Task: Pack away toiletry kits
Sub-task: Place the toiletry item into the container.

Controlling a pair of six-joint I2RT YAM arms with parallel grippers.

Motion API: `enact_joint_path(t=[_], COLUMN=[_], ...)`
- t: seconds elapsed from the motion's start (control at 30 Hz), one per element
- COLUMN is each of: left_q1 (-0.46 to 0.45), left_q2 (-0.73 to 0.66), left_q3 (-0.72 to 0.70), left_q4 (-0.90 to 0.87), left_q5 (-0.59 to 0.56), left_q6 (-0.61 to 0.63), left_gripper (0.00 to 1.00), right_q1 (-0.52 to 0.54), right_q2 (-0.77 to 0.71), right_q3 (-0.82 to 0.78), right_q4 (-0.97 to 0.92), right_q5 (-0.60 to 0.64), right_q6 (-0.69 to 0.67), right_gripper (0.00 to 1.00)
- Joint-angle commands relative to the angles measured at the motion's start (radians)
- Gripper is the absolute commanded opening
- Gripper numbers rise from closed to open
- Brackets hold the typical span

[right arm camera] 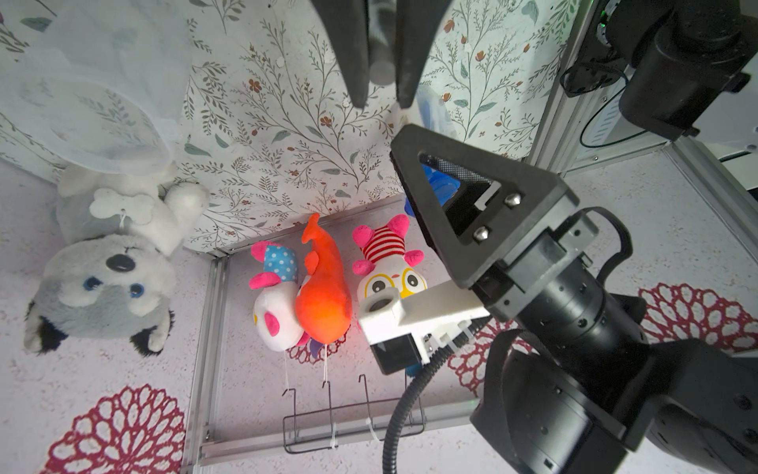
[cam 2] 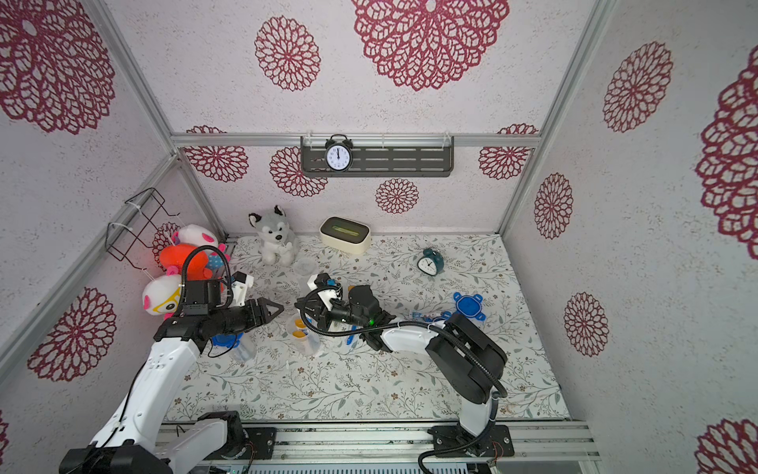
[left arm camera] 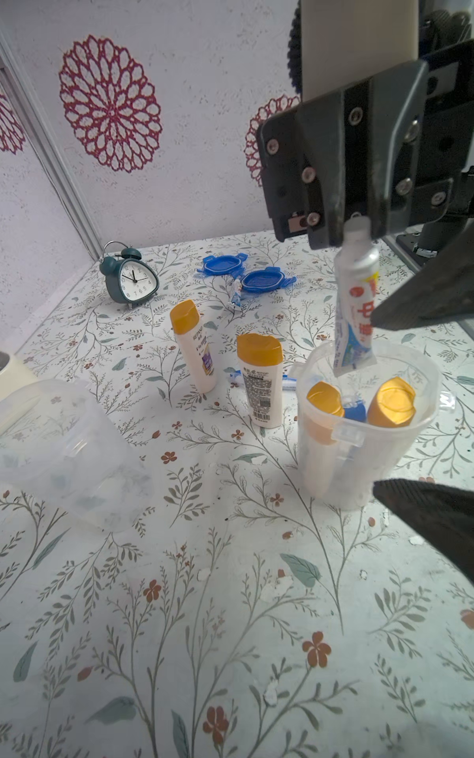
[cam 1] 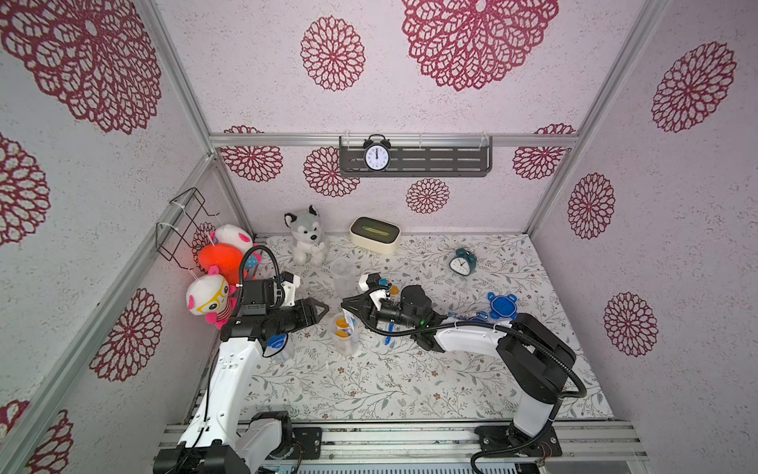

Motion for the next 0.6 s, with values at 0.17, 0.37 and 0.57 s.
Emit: enact_joint_path(t=[0.17,0.37,0.57], left_q1=[0.020,0.021,0.012], left_q2=[-0.015,-0.004,-0.007], left_q3=[0.018,0.027,0.031], left_q4=[-0.009,-0.017,-0.019], left_q5=[0.011,0.005,-0.010], left_q6=[0.039,0.043,0.047], left_gripper=[0.62,0.62,0.61], right_q1=[0.020,0.021,-0.004], right_q2=[0.000,-0.023,-0.221], right_q3=[-0.034,-0.069,-0.055], right_q4=[0.106,0.148,-0.275], right_q5=[0.016,0.022,0.228], right_q6=[-0.083,-0.081,-0.057], right_gripper=[0.13,0.34,0.45])
